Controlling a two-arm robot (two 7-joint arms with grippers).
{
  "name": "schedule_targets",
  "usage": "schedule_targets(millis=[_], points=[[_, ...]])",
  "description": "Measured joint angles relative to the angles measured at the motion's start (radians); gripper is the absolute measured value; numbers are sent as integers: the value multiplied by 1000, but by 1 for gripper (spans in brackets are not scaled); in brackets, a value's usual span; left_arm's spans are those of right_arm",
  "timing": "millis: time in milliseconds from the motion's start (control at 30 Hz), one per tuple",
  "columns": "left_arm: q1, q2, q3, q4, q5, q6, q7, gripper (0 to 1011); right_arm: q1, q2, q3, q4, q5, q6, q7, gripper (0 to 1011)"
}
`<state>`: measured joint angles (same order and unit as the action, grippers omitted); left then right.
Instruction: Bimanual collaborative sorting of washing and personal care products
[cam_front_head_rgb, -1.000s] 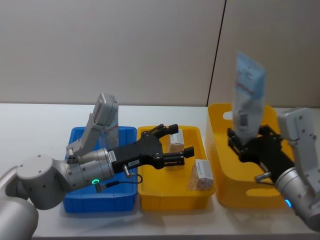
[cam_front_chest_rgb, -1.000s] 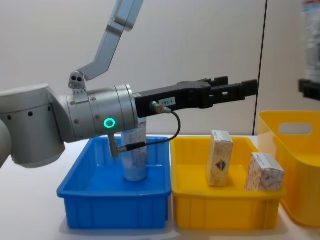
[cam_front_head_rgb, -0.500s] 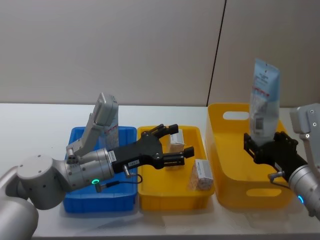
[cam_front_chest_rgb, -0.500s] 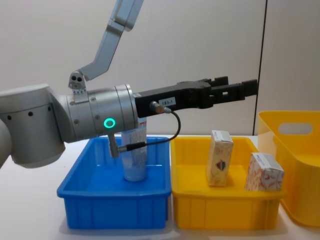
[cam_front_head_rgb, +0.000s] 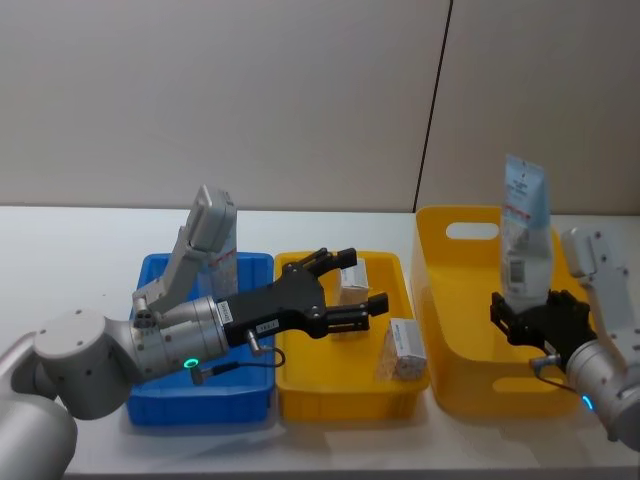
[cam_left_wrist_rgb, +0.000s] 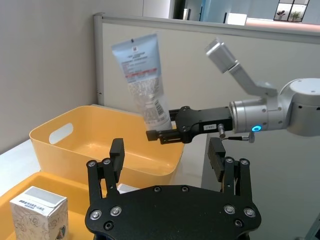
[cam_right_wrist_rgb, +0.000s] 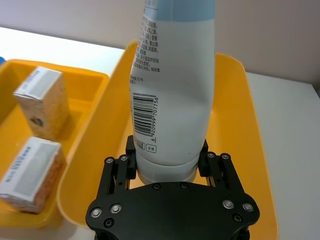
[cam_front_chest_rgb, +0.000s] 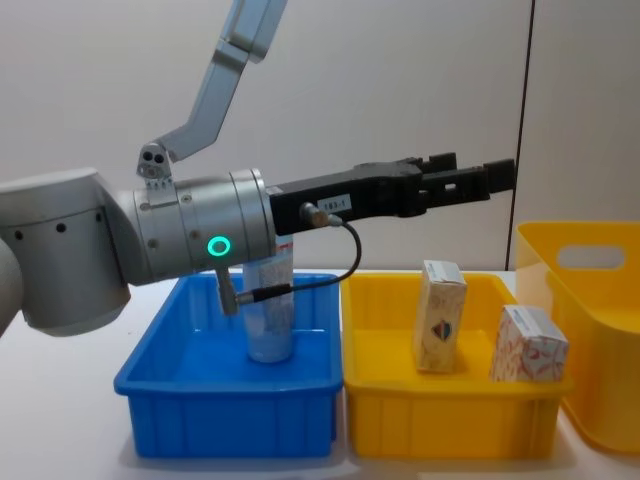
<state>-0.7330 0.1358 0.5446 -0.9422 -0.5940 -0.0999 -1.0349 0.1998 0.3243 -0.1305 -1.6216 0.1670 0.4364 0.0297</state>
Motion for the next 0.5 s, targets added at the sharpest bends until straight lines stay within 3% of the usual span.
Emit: schedule_targets(millis=[500], points=[[0,0,0,0,0,0,0,1001,33,-32,-9,77,-31,-12,-41,635]])
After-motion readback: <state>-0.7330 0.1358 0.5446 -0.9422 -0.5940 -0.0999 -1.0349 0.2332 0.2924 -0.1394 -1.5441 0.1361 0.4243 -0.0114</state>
